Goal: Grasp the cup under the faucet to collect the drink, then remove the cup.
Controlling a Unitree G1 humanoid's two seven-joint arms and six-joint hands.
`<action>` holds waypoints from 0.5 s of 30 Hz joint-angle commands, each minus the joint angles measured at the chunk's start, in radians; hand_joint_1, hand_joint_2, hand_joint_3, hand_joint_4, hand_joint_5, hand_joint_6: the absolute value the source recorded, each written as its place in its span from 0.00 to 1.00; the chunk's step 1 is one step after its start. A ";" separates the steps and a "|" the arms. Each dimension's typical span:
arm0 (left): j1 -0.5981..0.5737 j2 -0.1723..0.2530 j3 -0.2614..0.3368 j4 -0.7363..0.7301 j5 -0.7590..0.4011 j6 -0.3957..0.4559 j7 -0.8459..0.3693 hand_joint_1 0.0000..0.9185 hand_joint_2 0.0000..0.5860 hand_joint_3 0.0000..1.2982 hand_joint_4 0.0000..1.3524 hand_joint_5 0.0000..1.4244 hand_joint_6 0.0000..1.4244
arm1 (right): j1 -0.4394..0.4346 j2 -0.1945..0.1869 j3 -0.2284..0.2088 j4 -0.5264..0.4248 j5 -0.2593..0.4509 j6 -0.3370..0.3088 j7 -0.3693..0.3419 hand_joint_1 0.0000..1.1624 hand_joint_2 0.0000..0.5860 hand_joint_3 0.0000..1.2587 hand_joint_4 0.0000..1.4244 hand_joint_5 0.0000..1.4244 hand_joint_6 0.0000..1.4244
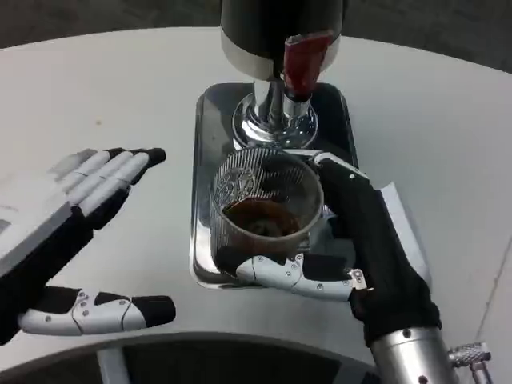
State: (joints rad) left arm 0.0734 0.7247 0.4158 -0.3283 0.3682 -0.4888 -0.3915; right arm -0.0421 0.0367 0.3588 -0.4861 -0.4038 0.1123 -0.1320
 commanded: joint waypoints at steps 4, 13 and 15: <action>0.105 -0.026 0.010 -0.077 0.061 0.007 0.035 0.00 0.06 0.00 0.00 0.00 0.00 | 0.018 -0.047 0.003 -0.180 0.007 0.039 0.137 0.96 0.16 0.58 0.66 0.71 0.98; 0.178 -0.034 0.035 -0.150 0.059 0.016 0.034 0.00 0.00 0.00 0.00 0.00 0.00 | 0.078 -0.064 0.013 -0.338 0.062 0.135 0.268 0.96 0.17 0.58 0.66 0.71 0.98; 0.197 -0.036 0.041 -0.168 0.060 0.011 0.031 0.00 0.00 0.00 0.00 0.00 0.00 | 0.090 -0.072 0.012 -0.366 0.071 0.157 0.287 0.95 0.18 0.58 0.66 0.71 0.98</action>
State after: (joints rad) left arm 0.2377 0.6949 0.4411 -0.4650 0.4234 -0.4765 -0.3644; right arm 0.0294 -0.0291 0.3636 -0.7855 -0.3611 0.2556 0.1306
